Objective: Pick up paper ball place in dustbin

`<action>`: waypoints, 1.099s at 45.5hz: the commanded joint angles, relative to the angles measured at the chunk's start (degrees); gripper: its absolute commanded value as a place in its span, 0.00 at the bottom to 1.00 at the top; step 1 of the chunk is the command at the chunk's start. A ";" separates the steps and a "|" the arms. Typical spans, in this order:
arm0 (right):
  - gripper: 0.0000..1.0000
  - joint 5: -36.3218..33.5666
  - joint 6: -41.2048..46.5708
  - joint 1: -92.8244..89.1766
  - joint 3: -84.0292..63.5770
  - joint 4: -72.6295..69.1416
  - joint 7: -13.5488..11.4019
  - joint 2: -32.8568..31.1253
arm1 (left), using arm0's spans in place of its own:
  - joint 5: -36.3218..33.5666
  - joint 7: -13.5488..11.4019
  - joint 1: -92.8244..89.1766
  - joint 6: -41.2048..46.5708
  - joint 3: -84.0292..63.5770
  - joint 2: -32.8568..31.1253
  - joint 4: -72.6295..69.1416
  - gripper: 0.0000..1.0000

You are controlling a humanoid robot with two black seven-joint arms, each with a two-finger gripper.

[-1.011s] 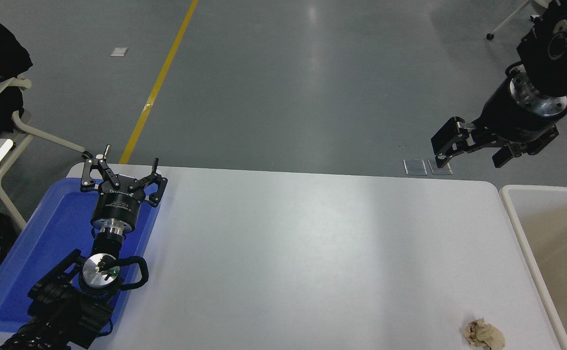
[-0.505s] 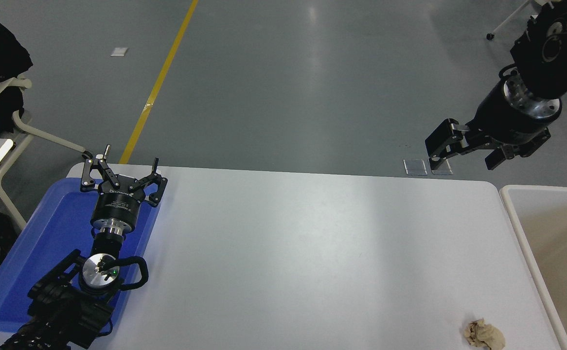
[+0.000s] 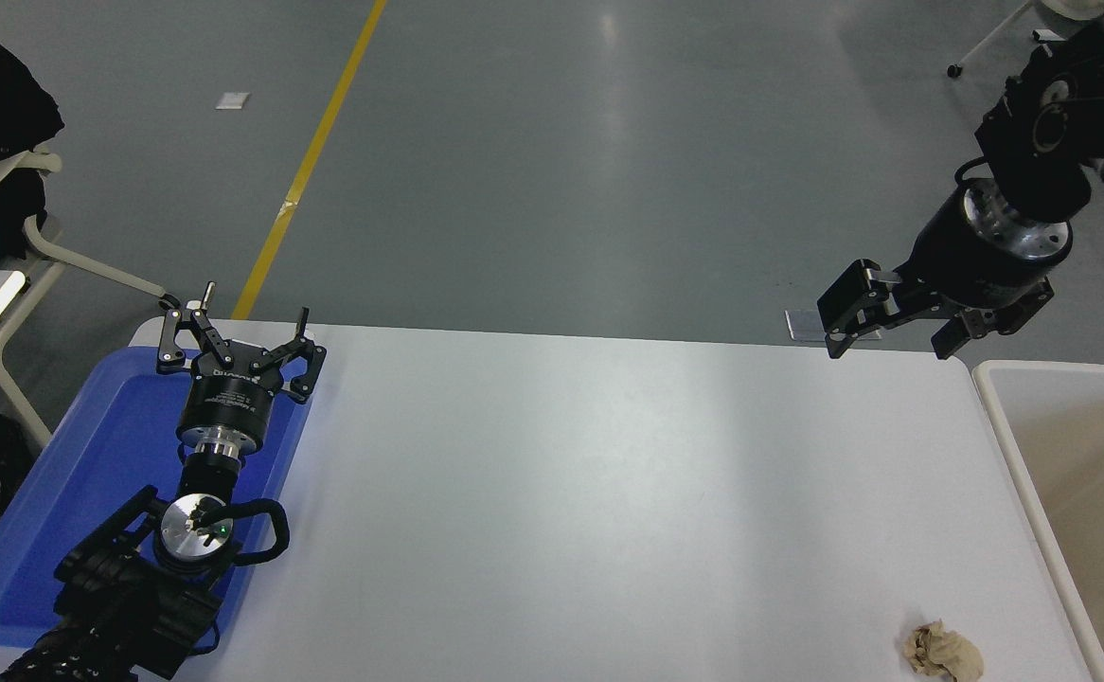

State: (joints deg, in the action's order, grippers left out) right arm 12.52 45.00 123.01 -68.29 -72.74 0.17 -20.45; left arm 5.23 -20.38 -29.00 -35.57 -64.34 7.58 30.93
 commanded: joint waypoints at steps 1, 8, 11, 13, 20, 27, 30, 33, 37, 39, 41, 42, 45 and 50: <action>1.00 -0.04 0.00 -0.92 -0.53 0.14 0.01 -0.38 | -0.04 -0.01 0.00 -0.03 0.00 -0.02 0.00 1.00; 1.00 -0.21 0.00 -1.45 0.35 0.05 0.10 -0.21 | -0.04 -0.01 0.00 -0.03 0.00 0.06 0.00 1.00; 1.00 -0.21 0.00 -3.20 0.18 -0.21 0.10 0.06 | -0.04 -0.01 0.00 0.06 0.00 0.06 0.00 1.00; 1.00 0.49 0.00 -4.26 0.18 -0.47 0.01 0.06 | 0.04 -0.01 0.00 0.06 0.00 -0.02 0.00 1.00; 1.00 6.19 0.00 -8.92 0.35 -0.47 -0.08 -0.30 | 0.04 -0.10 0.00 0.06 0.00 0.06 0.00 1.00; 0.88 7.87 0.00 -13.13 1.40 -0.65 -0.08 -1.52 | 0.04 -0.10 0.09 0.06 -0.09 0.06 -0.08 1.00; 0.89 8.22 0.00 -16.30 3.42 -0.65 -0.08 -1.97 | 0.04 -0.10 0.09 0.06 -0.09 0.06 -0.08 1.00; 0.89 8.23 0.00 -18.23 4.83 -0.65 -0.08 -2.75 | 0.04 -0.10 0.09 0.06 -0.09 0.06 -0.08 1.00; 0.93 8.31 0.00 -19.82 5.19 -0.21 -0.08 -3.20 | 0.04 -0.10 0.09 0.06 -0.09 0.06 -0.08 1.00; 0.93 8.40 0.00 -21.05 5.10 -0.03 -0.08 -3.28 | 0.04 -0.10 0.09 0.06 0.00 0.06 -0.08 1.00; 0.94 8.40 0.00 -22.54 5.19 -0.03 -0.08 -3.55 | 0.04 -0.10 0.09 0.06 -0.09 0.06 -0.08 1.00; 0.94 8.40 0.00 -23.42 5.19 -0.03 -0.08 -3.72 | 0.04 -0.10 0.09 0.06 -0.09 0.06 -0.08 1.00; 0.99 8.58 0.00 -26.14 5.27 0.41 -0.08 -4.86 | 0.04 -0.10 0.09 0.06 -0.09 0.06 -0.08 1.00; 1.00 8.49 -1.84 -30.01 5.89 0.58 -0.08 -9.25 | 0.04 -0.10 0.09 0.06 -0.09 0.06 -0.08 1.00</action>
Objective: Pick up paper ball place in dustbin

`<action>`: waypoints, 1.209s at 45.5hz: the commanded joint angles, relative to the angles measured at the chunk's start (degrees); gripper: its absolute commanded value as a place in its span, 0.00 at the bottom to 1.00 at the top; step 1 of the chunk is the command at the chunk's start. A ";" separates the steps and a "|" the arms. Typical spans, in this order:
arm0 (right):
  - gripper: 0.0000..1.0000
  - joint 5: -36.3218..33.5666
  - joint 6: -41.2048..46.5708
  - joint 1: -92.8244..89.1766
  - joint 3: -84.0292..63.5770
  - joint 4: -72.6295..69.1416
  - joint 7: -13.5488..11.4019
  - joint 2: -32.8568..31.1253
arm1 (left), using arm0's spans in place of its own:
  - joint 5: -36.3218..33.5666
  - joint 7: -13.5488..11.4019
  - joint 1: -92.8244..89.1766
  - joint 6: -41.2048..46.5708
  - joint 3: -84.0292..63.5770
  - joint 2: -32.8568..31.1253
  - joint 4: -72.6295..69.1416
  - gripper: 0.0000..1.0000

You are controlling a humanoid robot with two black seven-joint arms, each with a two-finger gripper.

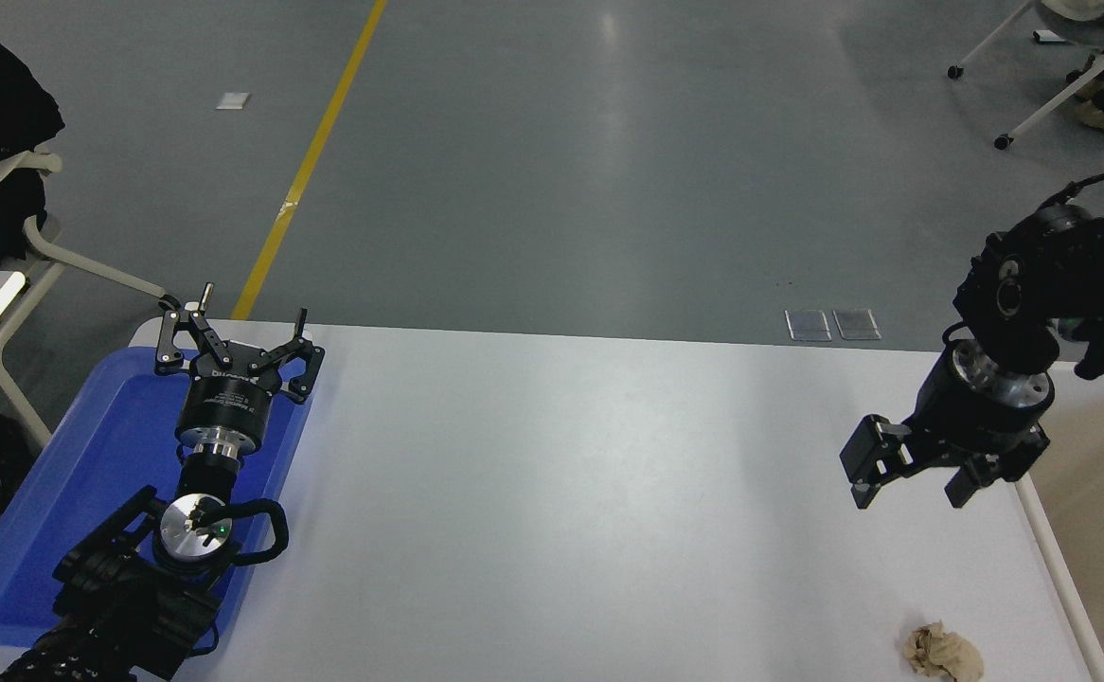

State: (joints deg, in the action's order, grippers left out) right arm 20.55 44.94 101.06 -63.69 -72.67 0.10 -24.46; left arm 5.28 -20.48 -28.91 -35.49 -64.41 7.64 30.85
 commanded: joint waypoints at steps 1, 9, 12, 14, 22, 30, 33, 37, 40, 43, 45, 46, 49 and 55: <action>1.00 0.46 -1.96 -8.76 1.46 0.51 0.08 -5.85 | 0.00 0.01 -0.01 -0.02 -0.02 0.01 0.00 1.00; 1.00 1.16 -4.25 -14.39 3.04 0.68 -0.01 -6.74 | 0.00 0.01 -0.01 -0.02 -0.02 0.01 0.00 1.00; 1.00 2.48 -5.65 -14.84 3.74 0.68 -0.01 -6.74 | 0.00 0.01 -0.01 -0.02 -0.02 0.01 0.00 1.00; 0.99 3.62 -8.01 -15.62 4.01 0.68 -0.01 -6.47 | 0.00 0.01 -0.01 -0.02 -0.02 0.01 0.00 1.00; 1.00 7.40 -20.77 -21.33 5.94 0.68 -0.01 -6.30 | 0.00 0.01 -0.01 -0.02 -0.02 0.01 0.00 1.00; 1.00 10.30 -24.46 -23.97 6.56 1.48 -0.01 -6.30 | 0.00 0.01 -0.01 -0.02 -0.02 0.01 0.00 1.00; 1.00 11.71 -25.25 -25.47 6.56 1.56 -0.01 -6.12 | 0.00 0.01 -0.01 -0.02 -0.02 0.01 0.00 1.00; 1.00 12.76 -26.83 -27.14 6.65 2.18 -0.01 -6.12 | 0.00 0.01 -0.01 -0.02 -0.02 -0.08 0.00 1.00; 1.00 13.29 -28.15 -28.72 6.65 2.79 -0.01 -6.12 | 0.00 0.01 -0.01 -0.02 -0.02 0.01 0.09 1.00; 1.00 13.73 -28.59 -29.69 6.65 3.23 -0.01 -6.03 | 0.00 0.01 -0.01 -0.02 -0.02 -0.08 0.00 1.00; 1.00 13.73 -28.60 -29.95 6.73 3.50 -0.01 -6.03 | 0.00 0.01 -0.01 -0.02 -0.02 0.01 0.00 1.00; 1.00 13.73 -28.60 -29.95 6.82 3.58 -0.01 -6.03 | 0.00 0.01 -0.01 -0.02 -0.02 0.01 0.09 1.00; 1.00 13.82 -28.60 -30.04 7.08 3.76 -0.01 -6.12 | 0.00 0.01 -0.09 -0.02 -0.02 0.01 0.00 1.00; 0.99 13.82 -29.30 -31.09 7.26 5.16 -0.01 -6.03 | 0.00 0.01 -0.01 -0.02 -0.02 0.01 0.00 1.00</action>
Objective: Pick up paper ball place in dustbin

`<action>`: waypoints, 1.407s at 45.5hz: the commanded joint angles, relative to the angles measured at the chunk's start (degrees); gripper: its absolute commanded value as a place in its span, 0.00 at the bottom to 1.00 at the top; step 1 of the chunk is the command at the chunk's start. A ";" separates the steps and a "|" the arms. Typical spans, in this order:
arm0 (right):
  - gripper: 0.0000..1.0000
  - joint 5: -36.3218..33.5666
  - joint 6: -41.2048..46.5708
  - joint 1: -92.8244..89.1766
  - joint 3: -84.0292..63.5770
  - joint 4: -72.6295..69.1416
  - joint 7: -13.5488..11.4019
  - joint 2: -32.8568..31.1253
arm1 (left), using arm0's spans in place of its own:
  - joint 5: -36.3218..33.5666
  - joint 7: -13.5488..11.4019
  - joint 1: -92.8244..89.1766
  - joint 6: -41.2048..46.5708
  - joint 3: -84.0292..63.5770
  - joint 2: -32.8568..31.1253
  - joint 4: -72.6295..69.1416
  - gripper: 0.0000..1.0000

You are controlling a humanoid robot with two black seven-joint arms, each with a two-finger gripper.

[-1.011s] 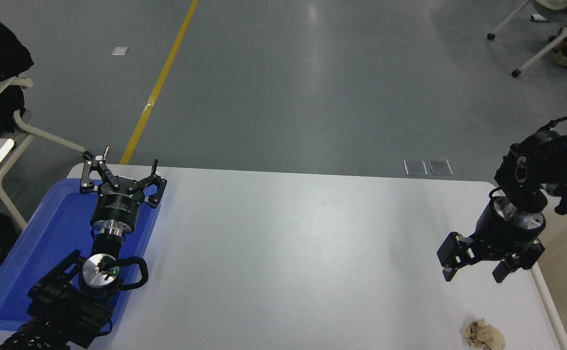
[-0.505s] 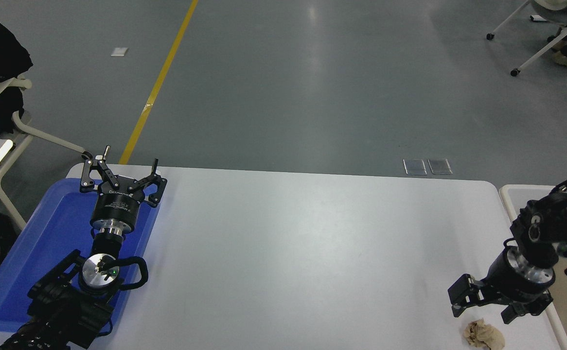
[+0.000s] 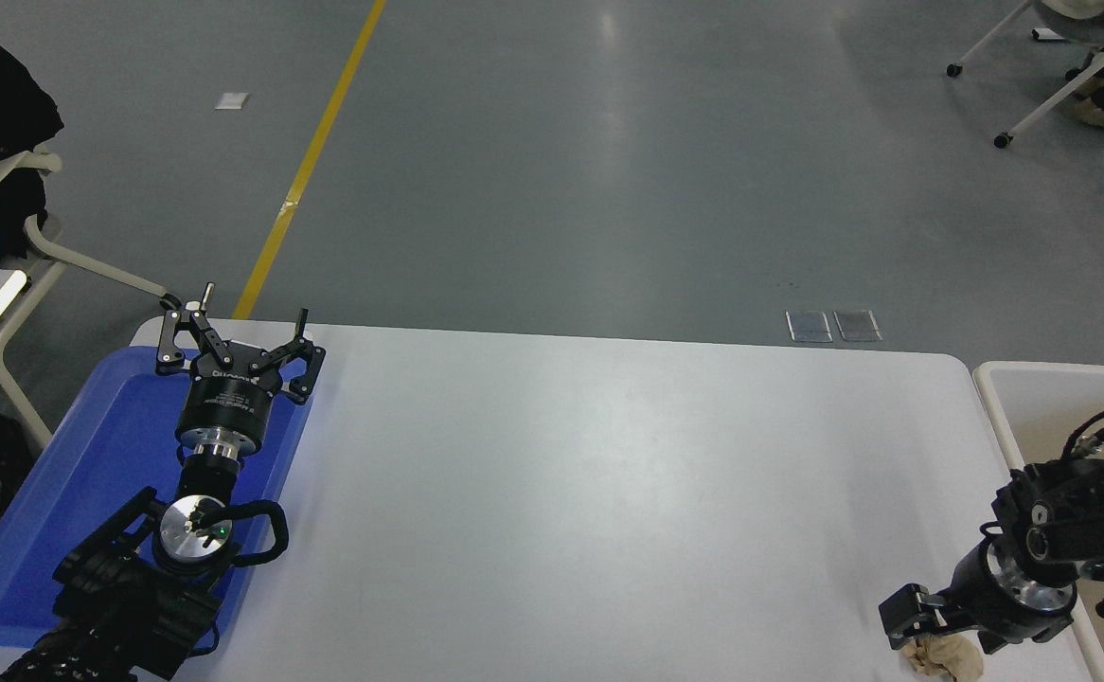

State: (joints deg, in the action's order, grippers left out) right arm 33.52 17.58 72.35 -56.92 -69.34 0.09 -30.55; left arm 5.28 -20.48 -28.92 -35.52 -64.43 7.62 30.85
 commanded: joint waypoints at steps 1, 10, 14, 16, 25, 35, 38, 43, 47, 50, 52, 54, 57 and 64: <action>0.99 0.85 -2.28 -2.48 0.58 1.93 0.00 0.05 | 0.00 0.00 -0.08 0.01 0.00 0.03 0.00 1.00; 0.99 0.93 -3.95 -4.14 1.02 3.34 0.00 0.31 | 0.00 0.00 -0.08 0.01 0.00 0.03 0.00 1.00; 0.98 0.94 -4.04 -5.11 1.20 3.86 0.00 0.67 | 0.00 0.00 0.00 0.01 0.00 0.03 0.00 1.00; 0.98 0.94 -4.04 -5.20 1.28 3.95 0.00 0.75 | 0.00 0.00 -0.08 0.01 0.00 0.03 0.00 1.00; 0.56 0.85 -4.04 -5.99 1.20 3.95 0.00 0.84 | 0.00 0.00 -0.08 0.01 0.00 0.03 0.00 1.00; 0.00 0.50 -3.78 -5.73 1.46 3.60 0.00 0.58 | 0.00 0.00 -0.08 0.01 0.00 0.02 0.00 1.00; 0.00 0.50 -3.78 -5.73 1.46 3.51 0.08 0.49 | 0.00 0.00 -0.08 0.01 0.00 0.03 0.00 1.00; 0.00 -0.03 -3.69 -5.38 1.72 3.51 0.08 0.23 | 0.00 0.00 -0.08 0.01 0.00 0.03 0.00 1.00; 0.00 -0.12 -3.52 -5.20 1.90 3.43 0.08 -0.21 | 0.00 0.00 -0.08 0.01 0.00 0.03 0.00 1.00; 0.00 -0.03 -3.43 -5.03 1.90 3.34 0.17 -1.00 | 0.00 0.00 -0.08 0.01 0.00 0.02 0.00 1.00; 0.00 -0.12 -3.43 -4.59 1.99 3.25 0.26 -1.53 | 0.00 0.00 -0.08 0.01 0.00 -0.06 0.00 1.00; 0.00 -0.12 -3.34 -3.97 1.90 2.99 0.26 -2.14 | 0.00 0.00 -0.08 0.01 0.00 0.02 0.00 1.00; 0.00 -0.03 -3.25 -2.83 1.55 1.85 0.35 -3.46 | 0.00 0.00 -0.08 0.01 0.00 -0.06 0.00 1.00; 0.00 0.32 -3.25 1.64 0.32 -2.63 0.44 -7.85 | 0.00 0.00 -0.08 0.01 0.00 0.03 0.00 1.00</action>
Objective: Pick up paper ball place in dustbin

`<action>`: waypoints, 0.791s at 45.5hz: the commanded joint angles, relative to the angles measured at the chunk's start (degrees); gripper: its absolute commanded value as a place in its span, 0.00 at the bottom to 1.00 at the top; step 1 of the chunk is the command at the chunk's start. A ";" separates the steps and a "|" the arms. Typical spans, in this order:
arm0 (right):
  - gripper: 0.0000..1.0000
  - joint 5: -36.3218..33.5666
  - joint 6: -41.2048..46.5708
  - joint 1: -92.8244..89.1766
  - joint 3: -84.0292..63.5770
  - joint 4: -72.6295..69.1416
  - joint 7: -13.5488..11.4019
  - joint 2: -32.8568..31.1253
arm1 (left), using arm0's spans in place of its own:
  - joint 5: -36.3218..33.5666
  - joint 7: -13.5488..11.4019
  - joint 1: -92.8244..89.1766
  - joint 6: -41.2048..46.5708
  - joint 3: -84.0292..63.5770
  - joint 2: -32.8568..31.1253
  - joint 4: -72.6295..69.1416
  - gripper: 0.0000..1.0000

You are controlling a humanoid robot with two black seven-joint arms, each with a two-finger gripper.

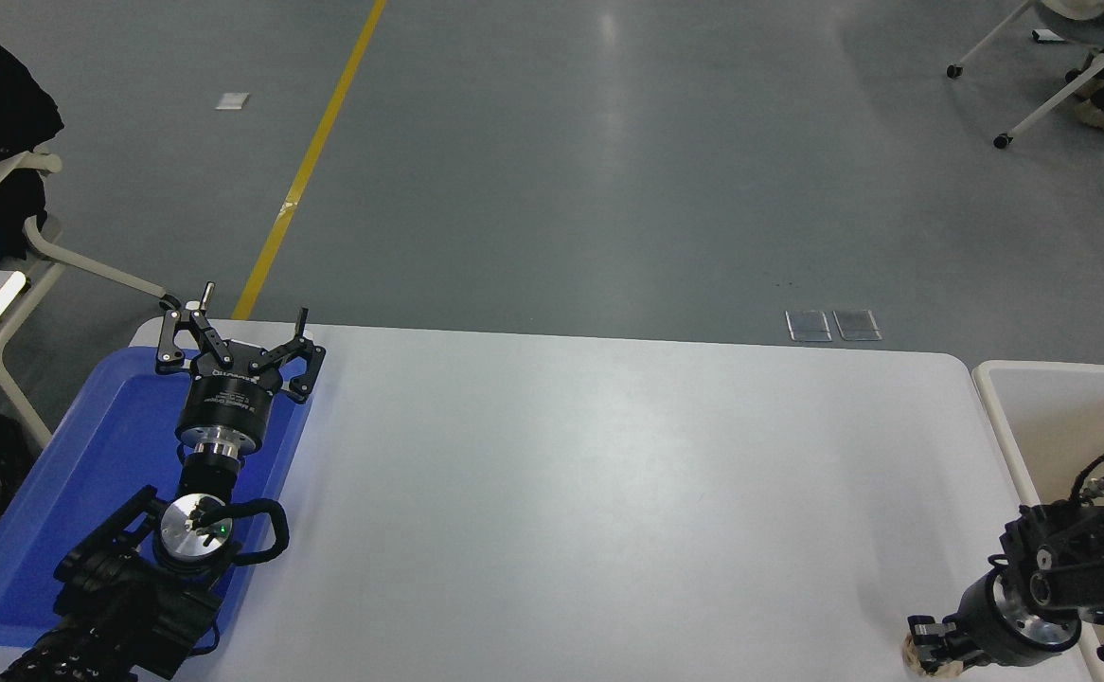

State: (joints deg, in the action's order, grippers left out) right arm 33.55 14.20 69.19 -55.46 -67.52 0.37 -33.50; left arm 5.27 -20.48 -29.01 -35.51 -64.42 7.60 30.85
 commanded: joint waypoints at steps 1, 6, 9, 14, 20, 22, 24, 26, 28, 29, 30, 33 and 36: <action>0.00 0.29 0.13 5.59 -1.40 -5.24 0.24 -5.52 | 0.01 0.00 0.01 0.00 0.09 0.04 0.00 1.00; 0.00 0.64 0.56 11.92 -5.61 -9.37 0.24 -8.07 | 0.01 0.00 0.01 0.00 0.09 -0.04 0.00 1.00; 0.00 0.64 2.05 15.61 -8.51 -10.52 0.24 -8.25 | 0.01 0.00 0.01 0.00 0.09 0.04 0.00 1.00; 0.00 0.64 7.32 23.52 -11.77 -13.68 0.24 -9.12 | 0.01 0.00 0.01 0.00 0.09 0.04 0.00 1.00; 0.00 0.64 14.00 31.95 -13.18 -16.67 0.24 -10.36 | 0.01 0.00 0.01 0.00 0.09 -0.04 0.00 1.00; 0.00 0.64 16.11 34.59 -13.36 -17.46 0.24 -10.45 | 0.01 0.00 0.01 0.00 0.09 0.04 0.09 1.00; 0.00 0.55 18.57 37.14 -13.45 -18.17 0.24 -10.36 | 0.01 0.00 0.01 0.00 0.09 0.04 0.09 1.00; 0.00 0.55 21.38 39.43 -13.62 -18.52 0.24 -10.36 | 0.01 0.00 0.01 0.00 0.09 -0.04 0.00 1.00; 0.00 0.12 24.37 41.63 -13.62 -18.52 0.24 -10.10 | 0.01 0.00 0.01 0.00 0.09 -0.04 0.00 1.00; 0.00 0.03 26.04 42.51 -13.71 -18.52 0.16 -10.10 | 0.01 0.00 0.01 0.00 0.09 0.04 0.00 1.00; 0.00 -0.06 27.36 43.39 -13.71 -18.52 0.16 -10.18 | 0.01 0.00 0.01 0.00 0.09 -0.04 0.00 1.00; 0.00 -0.32 30.80 46.28 -14.23 -18.52 0.16 -10.36 | 0.01 0.00 0.01 0.00 0.09 0.04 0.00 1.00; 0.00 -2.08 30.80 49.54 -15.99 -18.52 0.16 -10.27 | 0.01 0.00 0.01 0.00 0.09 0.04 0.09 1.00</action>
State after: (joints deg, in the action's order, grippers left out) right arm 33.65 35.86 106.89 -68.38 -84.46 0.60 -43.33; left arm 5.27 -20.48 -29.00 -35.50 -64.34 7.62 30.88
